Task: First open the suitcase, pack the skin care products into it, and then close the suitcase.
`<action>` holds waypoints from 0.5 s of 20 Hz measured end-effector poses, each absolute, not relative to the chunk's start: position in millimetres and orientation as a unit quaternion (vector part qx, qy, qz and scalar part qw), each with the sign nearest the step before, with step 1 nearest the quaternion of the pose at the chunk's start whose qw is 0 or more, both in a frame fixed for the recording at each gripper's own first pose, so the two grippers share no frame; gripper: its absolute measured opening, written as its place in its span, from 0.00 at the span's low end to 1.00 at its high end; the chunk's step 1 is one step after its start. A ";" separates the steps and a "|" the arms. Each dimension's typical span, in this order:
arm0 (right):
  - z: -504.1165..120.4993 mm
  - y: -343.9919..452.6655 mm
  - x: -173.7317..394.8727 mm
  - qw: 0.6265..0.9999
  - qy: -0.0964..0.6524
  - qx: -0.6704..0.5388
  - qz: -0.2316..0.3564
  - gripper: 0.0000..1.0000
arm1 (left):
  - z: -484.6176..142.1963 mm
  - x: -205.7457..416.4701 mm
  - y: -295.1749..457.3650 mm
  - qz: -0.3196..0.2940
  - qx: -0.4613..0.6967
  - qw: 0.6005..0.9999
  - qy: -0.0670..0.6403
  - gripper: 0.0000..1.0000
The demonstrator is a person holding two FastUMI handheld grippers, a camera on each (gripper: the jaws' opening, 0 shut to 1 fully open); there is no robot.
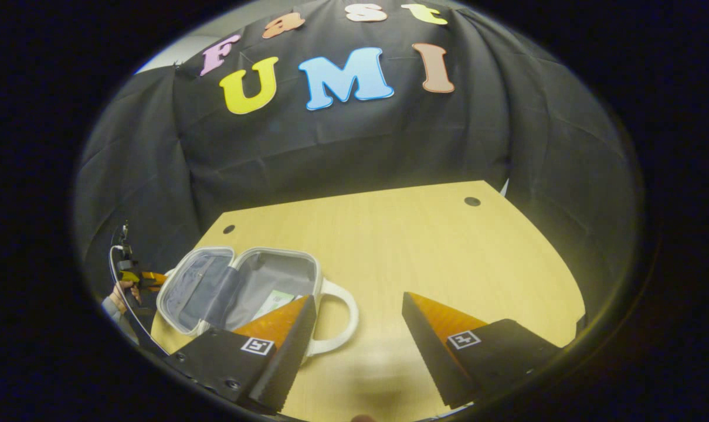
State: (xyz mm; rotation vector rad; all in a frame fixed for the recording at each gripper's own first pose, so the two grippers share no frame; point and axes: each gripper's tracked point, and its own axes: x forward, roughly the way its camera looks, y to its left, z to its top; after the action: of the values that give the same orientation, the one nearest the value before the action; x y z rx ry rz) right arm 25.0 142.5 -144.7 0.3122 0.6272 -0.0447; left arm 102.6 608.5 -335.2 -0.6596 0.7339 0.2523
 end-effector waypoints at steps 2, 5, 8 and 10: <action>-135.9 134.2 26.8 0.943 0.291 0.158 -0.024 0.91 | -289.8 98.0 602.5 0.110 -0.292 0.892 0.328 0.15; -122.7 113.0 28.5 0.953 0.262 0.147 -0.029 0.91 | -207.3 92.1 577.1 0.081 -0.281 0.917 0.271 0.14; -110.8 88.0 33.0 0.963 0.231 0.131 -0.035 0.91 | -134.3 92.6 523.9 0.046 -0.272 0.934 0.228 0.14; -105.4 73.1 34.2 0.968 0.217 0.123 -0.035 0.91 | -102.4 89.9 481.4 0.032 -0.245 0.945 0.212 0.14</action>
State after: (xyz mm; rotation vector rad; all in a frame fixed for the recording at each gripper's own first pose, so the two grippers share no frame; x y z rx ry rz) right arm 34.2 73.1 -105.4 0.2487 0.4386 -0.0707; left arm 89.9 481.4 -102.4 -0.5000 0.4313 0.0642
